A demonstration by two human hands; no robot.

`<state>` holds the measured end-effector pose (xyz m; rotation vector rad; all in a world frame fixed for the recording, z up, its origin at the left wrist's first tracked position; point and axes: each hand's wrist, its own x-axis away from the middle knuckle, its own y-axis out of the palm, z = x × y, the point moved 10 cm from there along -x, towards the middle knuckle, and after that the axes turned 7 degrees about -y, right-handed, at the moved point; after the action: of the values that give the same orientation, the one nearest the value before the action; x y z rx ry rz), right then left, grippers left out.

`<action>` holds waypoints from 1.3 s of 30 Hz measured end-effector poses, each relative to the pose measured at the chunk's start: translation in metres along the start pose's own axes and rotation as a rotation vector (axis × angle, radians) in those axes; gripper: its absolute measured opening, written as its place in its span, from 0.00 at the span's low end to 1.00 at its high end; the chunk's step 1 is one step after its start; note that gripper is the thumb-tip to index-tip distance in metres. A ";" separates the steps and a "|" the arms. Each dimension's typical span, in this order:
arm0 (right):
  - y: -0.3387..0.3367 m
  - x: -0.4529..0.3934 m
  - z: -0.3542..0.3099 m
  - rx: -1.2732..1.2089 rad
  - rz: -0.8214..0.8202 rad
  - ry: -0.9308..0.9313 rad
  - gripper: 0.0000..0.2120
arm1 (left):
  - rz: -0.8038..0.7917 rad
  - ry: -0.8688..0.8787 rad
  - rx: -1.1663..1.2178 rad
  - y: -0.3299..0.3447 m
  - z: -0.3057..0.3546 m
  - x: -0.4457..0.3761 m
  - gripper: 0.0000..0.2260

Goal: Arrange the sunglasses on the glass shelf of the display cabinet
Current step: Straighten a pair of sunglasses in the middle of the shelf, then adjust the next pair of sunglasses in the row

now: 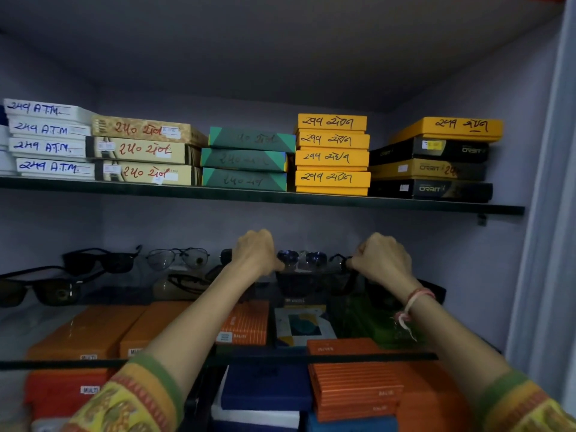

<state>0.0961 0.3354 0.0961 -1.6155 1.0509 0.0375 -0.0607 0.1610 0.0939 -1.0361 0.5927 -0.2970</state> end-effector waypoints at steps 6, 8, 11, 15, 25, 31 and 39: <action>0.021 -0.002 0.007 0.040 -0.132 0.003 0.13 | -0.089 -0.084 0.009 0.021 0.001 -0.007 0.14; 0.024 -0.003 0.008 0.055 -0.134 -0.008 0.15 | -0.090 -0.089 0.030 0.026 0.000 -0.009 0.14; 0.027 -0.005 0.008 0.074 -0.130 -0.023 0.15 | -0.094 -0.093 0.051 0.029 0.000 -0.008 0.13; 0.027 -0.007 0.006 0.110 -0.130 -0.046 0.10 | -0.098 -0.099 0.019 0.029 0.002 -0.009 0.12; 0.032 -0.012 -0.016 0.239 -0.187 -0.095 0.16 | -0.098 -0.136 0.055 0.015 -0.015 -0.012 0.10; 0.024 0.001 -0.101 0.044 0.011 -0.312 0.11 | 0.027 -0.117 0.135 -0.020 -0.069 -0.017 0.08; 0.096 0.025 -0.191 0.014 -0.295 -0.359 0.19 | -0.069 0.000 -0.115 -0.016 -0.134 -0.015 0.13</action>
<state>-0.0429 0.1726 0.0754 -1.6605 0.5329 0.1169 -0.1511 0.0650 0.0631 -1.1693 0.5801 -0.3270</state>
